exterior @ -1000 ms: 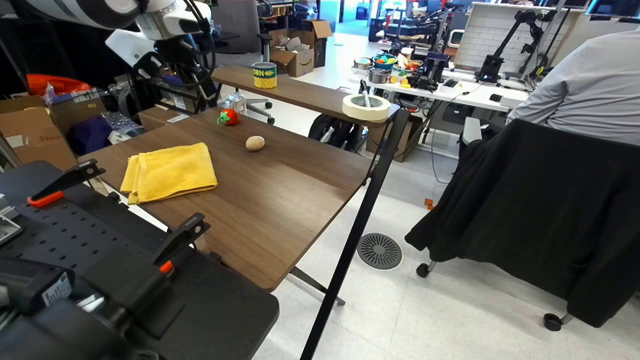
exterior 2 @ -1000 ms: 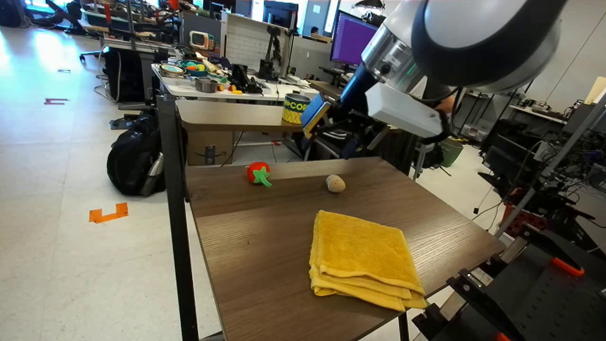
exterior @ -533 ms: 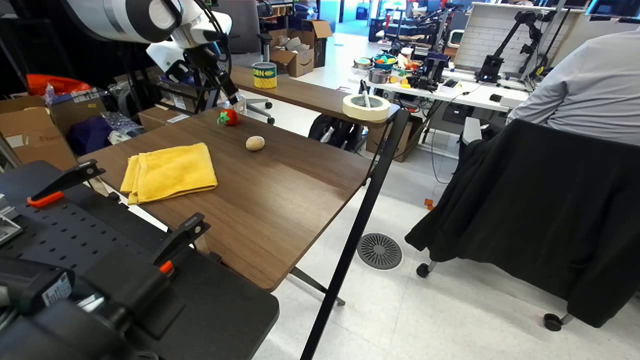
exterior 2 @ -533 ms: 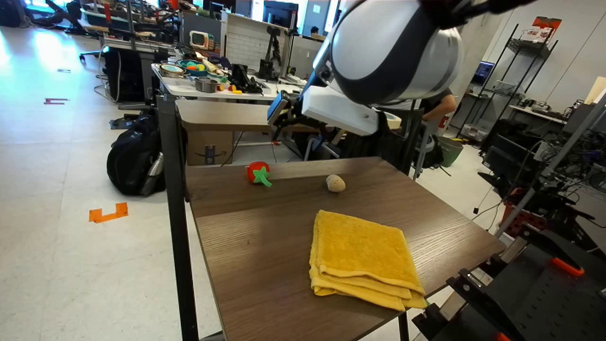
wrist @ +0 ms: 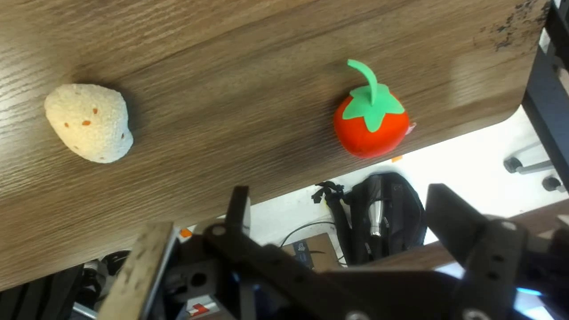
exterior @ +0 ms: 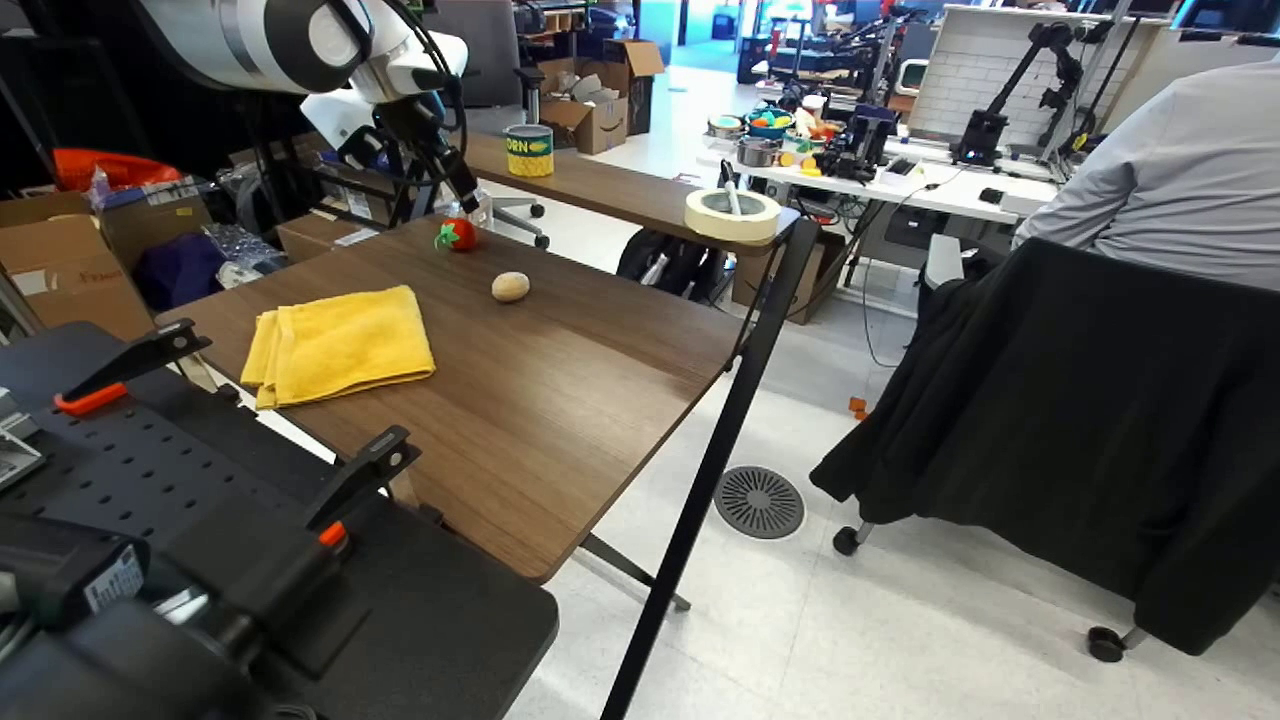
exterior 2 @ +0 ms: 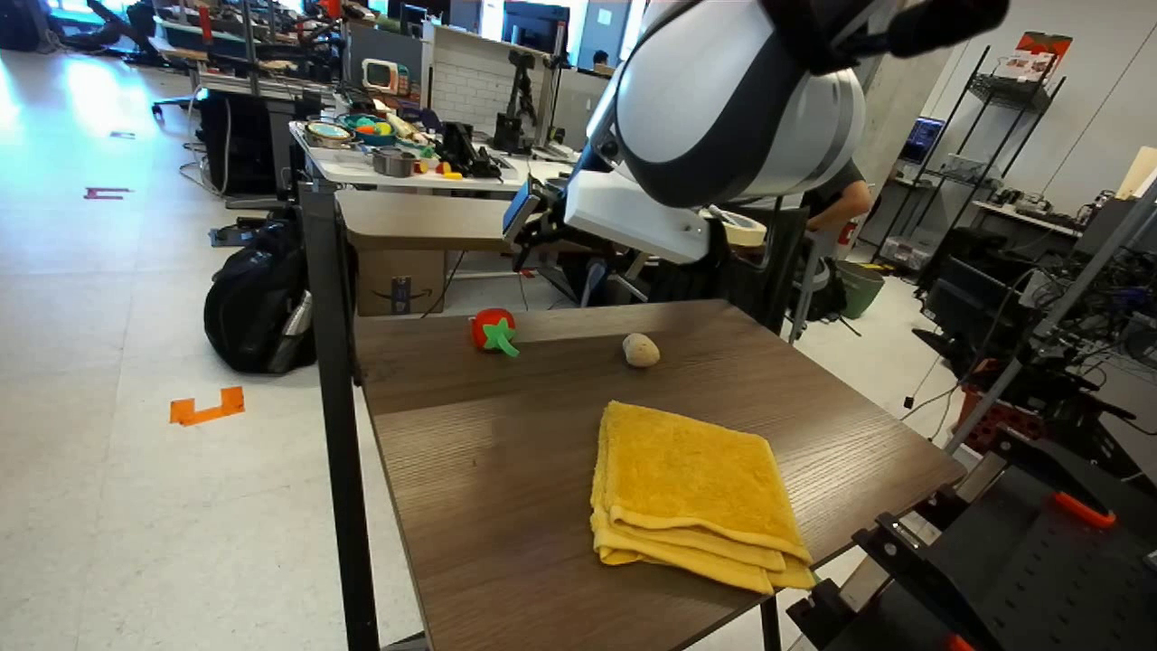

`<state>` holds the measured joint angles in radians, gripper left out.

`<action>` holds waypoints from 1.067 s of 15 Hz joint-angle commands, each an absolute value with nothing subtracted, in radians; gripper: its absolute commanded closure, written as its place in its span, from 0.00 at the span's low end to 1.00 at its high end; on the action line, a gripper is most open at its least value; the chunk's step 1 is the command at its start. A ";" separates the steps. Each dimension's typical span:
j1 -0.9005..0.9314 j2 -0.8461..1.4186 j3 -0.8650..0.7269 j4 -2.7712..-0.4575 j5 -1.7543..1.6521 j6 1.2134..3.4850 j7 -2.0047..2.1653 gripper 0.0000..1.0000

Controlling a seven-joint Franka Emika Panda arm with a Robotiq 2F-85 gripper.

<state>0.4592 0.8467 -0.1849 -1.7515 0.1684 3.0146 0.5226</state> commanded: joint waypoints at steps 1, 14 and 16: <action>0.450 0.883 -0.167 -1.746 0.169 3.083 0.498 0.00; 0.367 1.056 -0.058 -1.566 0.175 3.130 0.393 0.00; 0.345 1.073 -0.023 -1.543 0.171 3.172 0.361 0.00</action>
<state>0.3907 1.0324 -0.0834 -1.6013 0.1678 3.1055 0.4206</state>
